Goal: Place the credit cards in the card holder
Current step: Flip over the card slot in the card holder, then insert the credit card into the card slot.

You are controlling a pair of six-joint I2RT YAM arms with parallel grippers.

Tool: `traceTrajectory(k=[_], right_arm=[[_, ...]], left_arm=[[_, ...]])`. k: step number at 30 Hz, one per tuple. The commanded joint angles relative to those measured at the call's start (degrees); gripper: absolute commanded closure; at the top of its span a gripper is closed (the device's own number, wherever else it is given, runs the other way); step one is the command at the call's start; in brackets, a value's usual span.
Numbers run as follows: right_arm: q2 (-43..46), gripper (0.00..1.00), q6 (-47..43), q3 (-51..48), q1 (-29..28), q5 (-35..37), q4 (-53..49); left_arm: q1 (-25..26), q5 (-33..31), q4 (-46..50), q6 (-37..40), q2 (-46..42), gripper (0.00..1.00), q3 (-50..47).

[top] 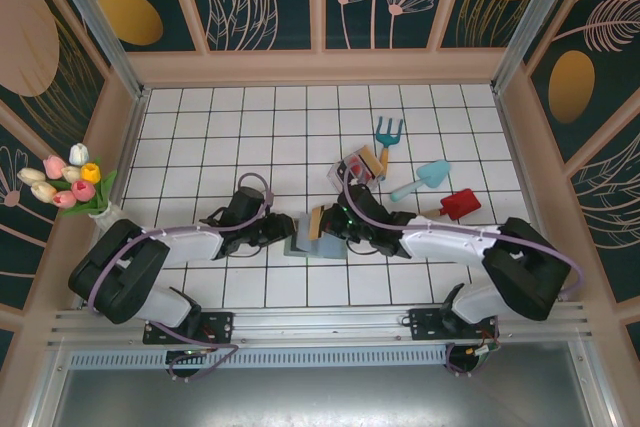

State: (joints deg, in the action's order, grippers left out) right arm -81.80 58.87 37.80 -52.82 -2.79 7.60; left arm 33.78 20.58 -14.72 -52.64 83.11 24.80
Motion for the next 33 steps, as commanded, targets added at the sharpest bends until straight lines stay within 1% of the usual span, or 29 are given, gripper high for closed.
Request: traceTrajectory(k=[1, 3, 5, 6, 8, 11, 14, 16, 19, 26, 31, 33], right_arm=[[-1.32, 1.0, -0.4, 1.79, 0.17, -1.09, 2.53], [-1.41, 1.0, -0.58, 1.92, 0.26, -0.86, 1.35], [-0.84, 1.0, -0.68, 1.79, 0.26, 0.11, -0.42], [-0.03, 1.0, -0.93, 1.45, 0.21, 0.68, -1.02], [1.66, 1.0, -0.89, 0.36, 0.54, 1.54, -1.76], [3.93, 1.0, -1.19, -2.04, 1.29, 1.11, -1.12], [5.28, 1.0, -1.03, -3.63, 2.07, 1.04, -0.89], [5.42, 1.0, -1.37, -4.39, 2.57, 0.32, -0.3], [4.49, 1.0, -2.74, -4.45, 3.21, -0.76, -0.39], [0.86, 1.0, -4.23, -5.83, 3.6, -4.69, 5.71], [-3.24, 1.0, -5.23, -6.3, 3.6, -6.57, 9.01], [-4.95, 1.0, -5.79, -5.91, 3.45, -7.41, 8.58]], left_arm=[[1.18, 2.18, 1.06, -3.56, -2.1, 0.59, -1.76], [1.18, -1.83, 4.44, -3.56, -4.37, 0.58, -1.79], [1.15, -5.37, 7.52, -3.37, -6.29, 0.52, -1.79], [1.18, -6.93, 8.97, -3.07, -7.17, 0.51, -1.68], [1.19, -8.24, 10.28, -2.45, -8.3, 0.47, -1.55], [1.17, -7.04, 9.08, -1.22, -8.67, 0.44, -1.52], [1.19, -4.01, 7.27, 0.14, -7.24, 0.44, -0.54], [1.15, -3.19, 6.91, 0.54, -6.01, 0.44, 0.13], [1.21, -1.72, 7.02, 1.57, -3.77, 0.44, 1.6], [1.9, -1.02, 7.46, 2.53, 0.93, 0.46, 3.35], [2.34, -1.41, 8.11, 2.92, 3.54, 0.51, 3.94], [2.44, -1.92, 8.49, 3.05, 4.31, 0.54, 3.86]])
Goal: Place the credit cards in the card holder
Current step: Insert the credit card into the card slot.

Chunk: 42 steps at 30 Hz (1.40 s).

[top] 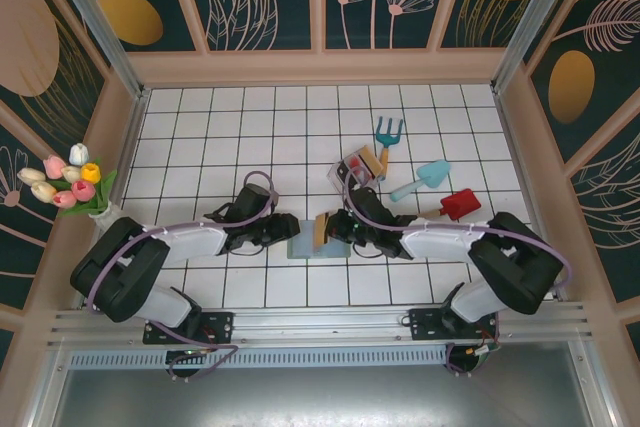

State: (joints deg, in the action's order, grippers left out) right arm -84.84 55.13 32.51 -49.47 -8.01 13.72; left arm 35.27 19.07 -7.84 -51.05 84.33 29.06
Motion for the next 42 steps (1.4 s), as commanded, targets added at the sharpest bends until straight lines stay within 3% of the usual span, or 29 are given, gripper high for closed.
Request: traceTrajectory(k=[1, 13, 23, 32, 42], right_arm=[[-2.42, 1.0, -2.33, -0.77, -0.15, -2.19, 2.74], [-2.89, 1.0, 0.88, -3.88, -1.75, -4.99, 6.77], [-1.91, 1.0, 3.3, -6.58, -3.0, -1.46, 5.35], [5.56, 1.0, 1.0, -6.39, -0.17, 0.23, 4.02], [-2.35, 1.0, 2.66, -6.0, -0.6, -3.83, 10.61]], left_arm=[[1.1, -0.5, 1.71, 1.42, 3.37, 0.56, -0.48], [1.81, -3.59, 2.04, -0.28, 4.2, 0.74, -1.15], [2.06, -4.64, 1.7, -1.16, 4.0, 0.77, -1.77], [2.09, -4.93, 2.03, -1.14, 3.55, 0.78, -2.44], [2.14, -4.82, 2.06, -1.15, 3.73, 0.78, -2.19]])
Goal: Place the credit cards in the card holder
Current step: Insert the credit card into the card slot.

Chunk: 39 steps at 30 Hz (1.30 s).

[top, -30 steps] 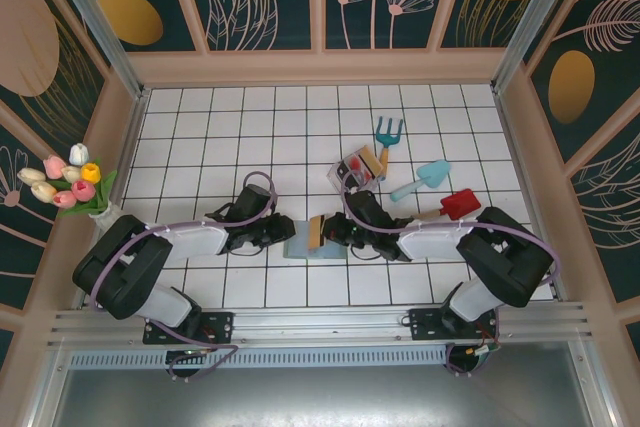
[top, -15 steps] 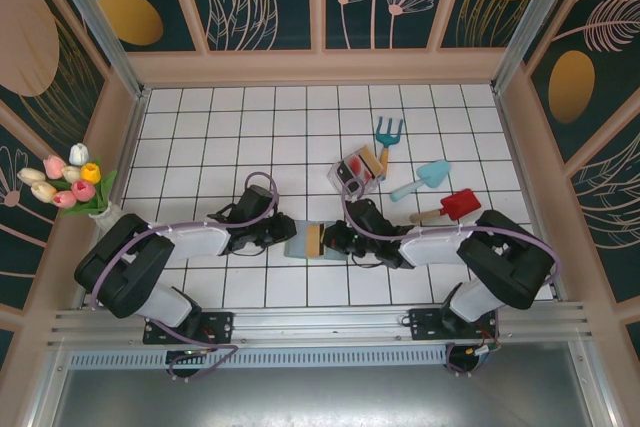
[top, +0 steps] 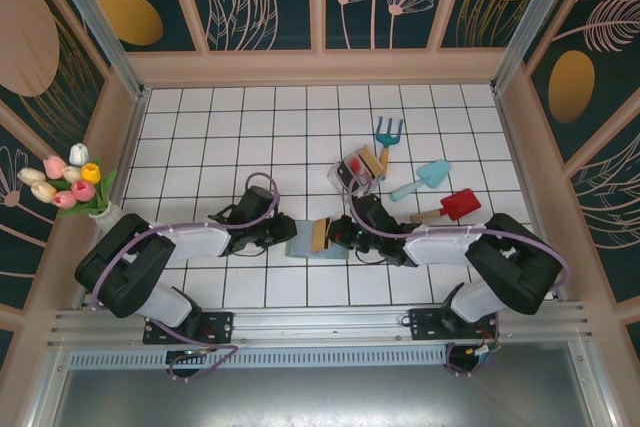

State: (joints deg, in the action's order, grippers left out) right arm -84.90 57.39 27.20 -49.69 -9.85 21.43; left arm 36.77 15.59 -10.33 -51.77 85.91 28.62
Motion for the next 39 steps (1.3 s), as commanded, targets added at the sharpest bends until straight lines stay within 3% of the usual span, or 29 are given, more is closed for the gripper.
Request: traceTrajectory(k=[1, 9, 13, 16, 19, 27, 39], right_arm=[[-2.85, 1.0, 0.93, -0.74, -0.7, -2.02, 3.75], [-5.35, 1.0, 1.93, 1.12, -2.26, -2.62, 2.01], [-1.18, 1.0, 1.92, -0.2, -2.33, -1.29, -0.11], [1.77, 1.0, -0.16, 0.16, -2.14, 2.61, -7.56], [3.05, 1.0, -0.49, -1.41, -0.7, 0.82, -4.47], [-7.68, 1.0, 1.02, 3.39, -1.67, -2.45, -0.33], [-12.22, 1.0, 3.08, 8.25, -3.71, -2.62, 1.51]], left_arm=[[0.72, -1.33, 4.44, -0.45, 2.2, 0.78, -1.75], [0.84, -1.53, 4.26, -0.73, 2.38, 0.78, -1.73], [0.84, -1.74, 4.62, -0.72, 2.03, 0.78, -1.79], [0.84, -1.97, 4.93, -0.49, 1.89, 0.78, -1.75], [0.84, -1.36, 4.11, -0.69, 1.95, 0.78, -2.06], [0.91, -0.58, 3.33, -0.91, 2.01, 0.75, -1.89], [1.02, 0.06, 2.49, -1.06, 1.59, 0.67, -1.98]])
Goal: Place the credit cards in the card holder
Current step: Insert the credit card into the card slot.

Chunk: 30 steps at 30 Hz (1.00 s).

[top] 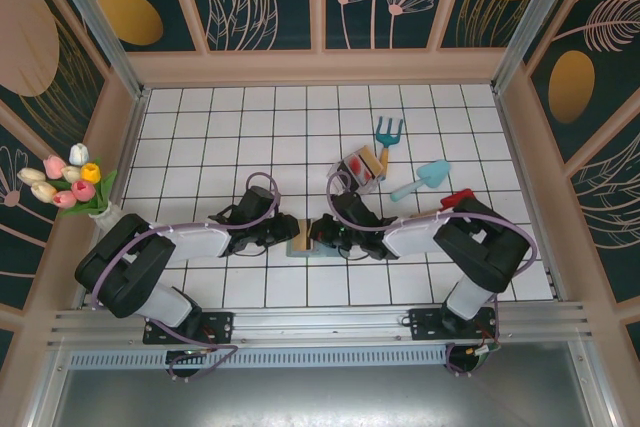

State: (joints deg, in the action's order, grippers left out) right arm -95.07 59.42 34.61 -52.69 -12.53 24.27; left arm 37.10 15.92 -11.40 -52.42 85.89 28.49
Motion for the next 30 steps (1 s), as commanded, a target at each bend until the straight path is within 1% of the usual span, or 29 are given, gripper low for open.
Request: traceTrajectory(k=[1, 2, 5, 7, 9, 10, 12, 13, 14, 16, 17, 19, 21, 22, 25, 27, 30], right_arm=[[-2.47, 1.0, 0.91, 1.18, -0.83, -0.49, -1.29], [-2.73, 1.0, 0.6, 1.54, -0.88, -0.6, -1.71], [-2.13, 0.94, -1.05, 2.8, -0.93, 0.43, -5.59], [-0.24, 0.87, -2.31, 3.43, -0.82, 1.8, -9.37], [2.36, 0.82, -3.87, 4.03, -0.84, 3.27, -13.08], [4.06, 0.76, -4.56, 4.21, -0.84, 4.26, -15.27], [7.45, 0.67, -5.97, 4.61, -0.79, 5.82, -19.16], [9.02, 0.66, -6.69, 4.97, -0.84, 6.87, -21.35], [10.59, 0.65, -7.47, 5.54, -0.76, 8.17, -23.95], [13.27, 0.58, -8.79, 6.84, -0.67, 12.07, -29.27], [14.36, 0.57, -9.6, 7.63, -0.49, 13.68, -32.0], [16.49, 0.57, -9.87, 9.19, -0.4, 19.93, -38.25], [19.03, 0.53, -9.93, 9.35, 0.72, 24.06, -42.67], [19.82, 0.5, -9.92, 9.1, 1.61, 24.55, -43.82], [20.75, 0.46, -11.46, 8.12, 4.58, 22.6, -45.18], [20.16, 0.44, -13.06, 8.17, 5.08, 20.81, -45.41], [18.18, 0.43, -13.88, 8.54, 4.97, 18.79, -45.45]], left_arm=[[0.7, -0.35, 3.58, -0.43, 1.6, 0.67, -1.91], [0.74, -0.41, 3.58, -0.48, 1.56, 0.67, -1.99], [0.76, -1.11, 4.34, -0.19, 1.4, 0.67, -2.04], [0.71, -1.99, 5.3, 0.0, 0.75, 0.66, -1.97], [0.75, -3.21, 6.1, 0.03, -0.36, 0.65, -1.86], [0.74, -3.49, 6.4, 0.13, -0.92, 0.65, -1.74], [0.73, -4.37, 7.36, 0.2, -2.22, 0.62, -1.38], [0.71, -4.79, 7.85, 0.16, -2.86, 0.61, -1.26], [0.78, -5.31, 8.41, 0.24, -3.58, 0.59, -0.92], [0.72, -5.83, 9.22, 0.54, -4.73, 0.58, -0.36], [0.74, -5.82, 9.45, 0.7, -5.3, 0.58, -0.06], [0.71, -6.55, 11.0, 1.14, -6.05, 0.55, 0.89], [0.73, -7.59, 12.6, 1.63, -6.85, 0.53, 1.62], [0.75, -8.35, 13.39, 1.69, -7.2, 0.52, 1.91], [0.75, -9.06, 13.78, 1.39, -8.05, 0.47, 1.83], [0.72, -8.85, 13.49, 1.04, -8.0, 0.44, 1.83], [0.76, -7.69, 12.32, 0.61, -7.17, 0.44, 1.85]])
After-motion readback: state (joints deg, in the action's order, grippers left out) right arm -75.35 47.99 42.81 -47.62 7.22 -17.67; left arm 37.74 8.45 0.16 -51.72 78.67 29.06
